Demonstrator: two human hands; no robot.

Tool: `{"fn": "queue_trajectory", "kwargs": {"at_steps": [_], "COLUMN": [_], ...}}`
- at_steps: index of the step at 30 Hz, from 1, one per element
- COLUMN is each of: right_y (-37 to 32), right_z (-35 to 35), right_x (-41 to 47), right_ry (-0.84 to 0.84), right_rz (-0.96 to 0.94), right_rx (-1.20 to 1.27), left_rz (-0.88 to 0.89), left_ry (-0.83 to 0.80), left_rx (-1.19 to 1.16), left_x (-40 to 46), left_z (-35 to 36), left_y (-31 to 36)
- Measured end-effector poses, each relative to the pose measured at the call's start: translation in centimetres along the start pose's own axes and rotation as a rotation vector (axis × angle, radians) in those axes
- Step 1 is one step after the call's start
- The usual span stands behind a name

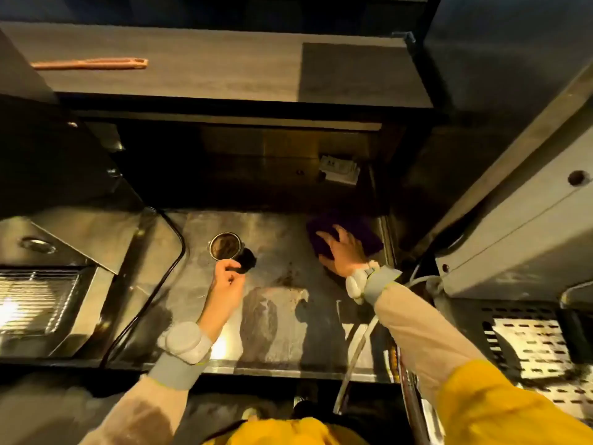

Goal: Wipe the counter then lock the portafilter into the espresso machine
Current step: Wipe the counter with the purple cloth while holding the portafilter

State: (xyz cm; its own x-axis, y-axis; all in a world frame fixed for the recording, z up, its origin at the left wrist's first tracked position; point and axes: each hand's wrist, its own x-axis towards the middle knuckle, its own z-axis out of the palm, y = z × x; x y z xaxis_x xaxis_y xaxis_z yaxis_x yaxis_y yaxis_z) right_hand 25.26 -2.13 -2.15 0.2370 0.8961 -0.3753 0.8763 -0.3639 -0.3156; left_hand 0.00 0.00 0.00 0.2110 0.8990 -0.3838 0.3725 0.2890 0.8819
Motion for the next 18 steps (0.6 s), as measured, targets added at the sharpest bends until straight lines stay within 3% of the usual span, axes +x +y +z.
{"fn": "queue_trajectory", "kwargs": {"at_steps": [4, 10, 18], "right_y": [-0.3, -1.8, -3.5], "right_z": [0.5, 0.2, 0.2], "right_x": [1.4, 2.4, 2.1], "right_ry": [-0.091, 0.002, -0.046], "right_rz": [0.111, 0.166, 0.163], "right_rx": [-0.119, -0.282, 0.009], "left_rz": [-0.037, -0.086, -0.157], "left_ry": [0.216, 0.281, 0.056], "left_rx": [0.035, 0.340, 0.279], "left_x": [0.5, 1.1, 1.8], "left_z": [-0.6, -1.7, -2.9], "left_y": [-1.2, -3.1, -4.2]}}
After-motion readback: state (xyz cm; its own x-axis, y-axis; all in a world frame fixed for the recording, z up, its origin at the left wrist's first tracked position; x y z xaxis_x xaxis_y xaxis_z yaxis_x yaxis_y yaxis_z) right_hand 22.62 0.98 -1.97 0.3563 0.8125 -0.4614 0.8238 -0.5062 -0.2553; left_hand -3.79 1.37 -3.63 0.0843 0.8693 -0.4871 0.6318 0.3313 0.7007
